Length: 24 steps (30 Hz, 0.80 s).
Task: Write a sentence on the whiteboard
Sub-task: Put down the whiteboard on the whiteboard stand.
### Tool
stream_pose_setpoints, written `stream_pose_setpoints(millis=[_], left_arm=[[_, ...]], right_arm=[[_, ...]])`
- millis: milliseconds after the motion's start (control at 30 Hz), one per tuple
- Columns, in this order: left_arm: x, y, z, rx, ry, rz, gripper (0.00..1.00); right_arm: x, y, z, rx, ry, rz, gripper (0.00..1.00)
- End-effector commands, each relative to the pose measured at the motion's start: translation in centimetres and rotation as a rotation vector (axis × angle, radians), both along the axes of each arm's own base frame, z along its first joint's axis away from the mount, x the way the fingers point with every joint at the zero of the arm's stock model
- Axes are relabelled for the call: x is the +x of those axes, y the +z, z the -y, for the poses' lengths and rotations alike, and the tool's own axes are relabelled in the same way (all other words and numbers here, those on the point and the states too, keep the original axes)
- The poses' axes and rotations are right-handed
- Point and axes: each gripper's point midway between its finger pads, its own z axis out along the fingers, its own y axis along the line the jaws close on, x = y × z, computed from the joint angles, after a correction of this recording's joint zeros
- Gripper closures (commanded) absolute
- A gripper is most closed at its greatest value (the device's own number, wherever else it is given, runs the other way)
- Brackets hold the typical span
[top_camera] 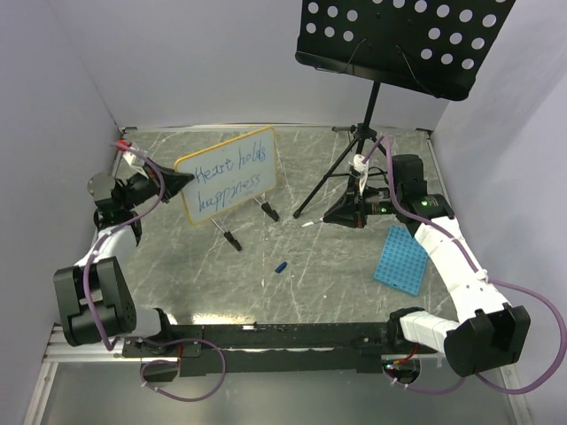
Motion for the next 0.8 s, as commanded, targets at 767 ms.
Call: stream_pose_setpoints(millis=[767], left_arm=[[-1.7,-1.3,0.8,-0.163,0.037,0.005,0.99]], right_arm=[[-0.1,0.5,-0.1,0.001,0.022,0.048,1.0]])
